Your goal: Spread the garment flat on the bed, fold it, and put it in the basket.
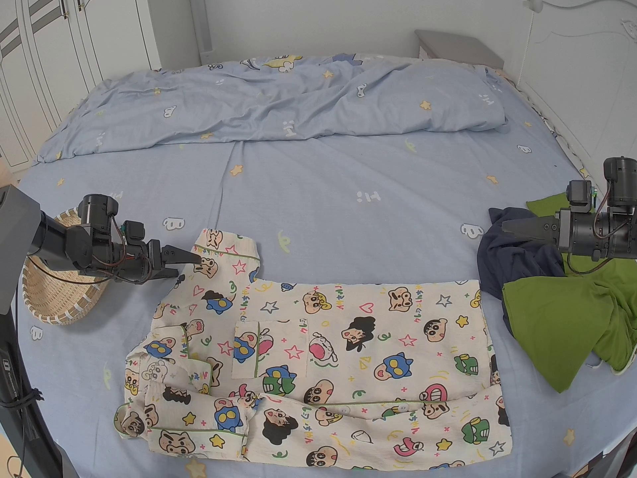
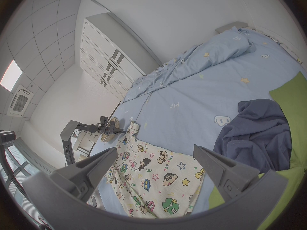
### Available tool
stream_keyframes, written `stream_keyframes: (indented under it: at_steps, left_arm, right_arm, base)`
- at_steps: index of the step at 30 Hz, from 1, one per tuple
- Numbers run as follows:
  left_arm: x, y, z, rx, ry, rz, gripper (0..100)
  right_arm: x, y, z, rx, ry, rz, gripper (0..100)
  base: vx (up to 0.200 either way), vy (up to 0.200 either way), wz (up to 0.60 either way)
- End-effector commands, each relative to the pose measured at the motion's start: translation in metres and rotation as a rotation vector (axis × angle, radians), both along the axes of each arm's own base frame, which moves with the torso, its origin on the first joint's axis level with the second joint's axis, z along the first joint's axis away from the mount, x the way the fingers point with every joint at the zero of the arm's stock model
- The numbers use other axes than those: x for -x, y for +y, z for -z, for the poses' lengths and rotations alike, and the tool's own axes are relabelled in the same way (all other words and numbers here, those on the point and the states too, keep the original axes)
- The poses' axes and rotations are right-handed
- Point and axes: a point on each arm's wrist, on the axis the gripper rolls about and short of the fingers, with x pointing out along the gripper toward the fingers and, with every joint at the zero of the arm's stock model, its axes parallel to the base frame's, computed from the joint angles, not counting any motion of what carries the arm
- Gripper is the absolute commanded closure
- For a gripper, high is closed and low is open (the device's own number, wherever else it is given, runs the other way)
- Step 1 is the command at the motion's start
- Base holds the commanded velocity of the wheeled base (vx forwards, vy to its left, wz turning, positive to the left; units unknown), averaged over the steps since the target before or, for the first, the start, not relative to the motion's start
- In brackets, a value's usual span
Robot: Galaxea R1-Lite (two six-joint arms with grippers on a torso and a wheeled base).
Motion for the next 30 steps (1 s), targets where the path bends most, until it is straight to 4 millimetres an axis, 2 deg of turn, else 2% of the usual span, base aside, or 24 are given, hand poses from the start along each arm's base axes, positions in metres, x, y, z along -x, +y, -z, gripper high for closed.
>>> stream_keyframes:
  at_steps: [1,17,18,30]
  left_arm:
    - [-0.0023,-0.0027,0.0108,0.003,0.026,0.007,0]
    - [-0.0014,-0.0060,0.0108,0.005,0.031,0.016,0]
    - [-0.0017,-0.0066,0.0113,0.005,0.031,0.017,100]
    - [-0.0023,-0.0046,0.0085,0.002,0.020,0.012,100]
  right_arm:
    - [0.0012,-0.0003,-0.0013,-0.001,-0.004,0.001,0]
    - [0.0011,-0.0003,-0.0017,0.000,-0.005,0.001,0]
    - [0.0011,-0.0008,-0.0017,-0.001,-0.005,0.002,0]
    - [0.0007,-0.0008,-0.0015,-0.002,-0.003,0.002,0]
  base:
    - [0.000,0.000,0.00]
    - [0.000,0.000,0.00]
    - [0.000,0.000,0.00]
    - [0.000,0.000,0.00]
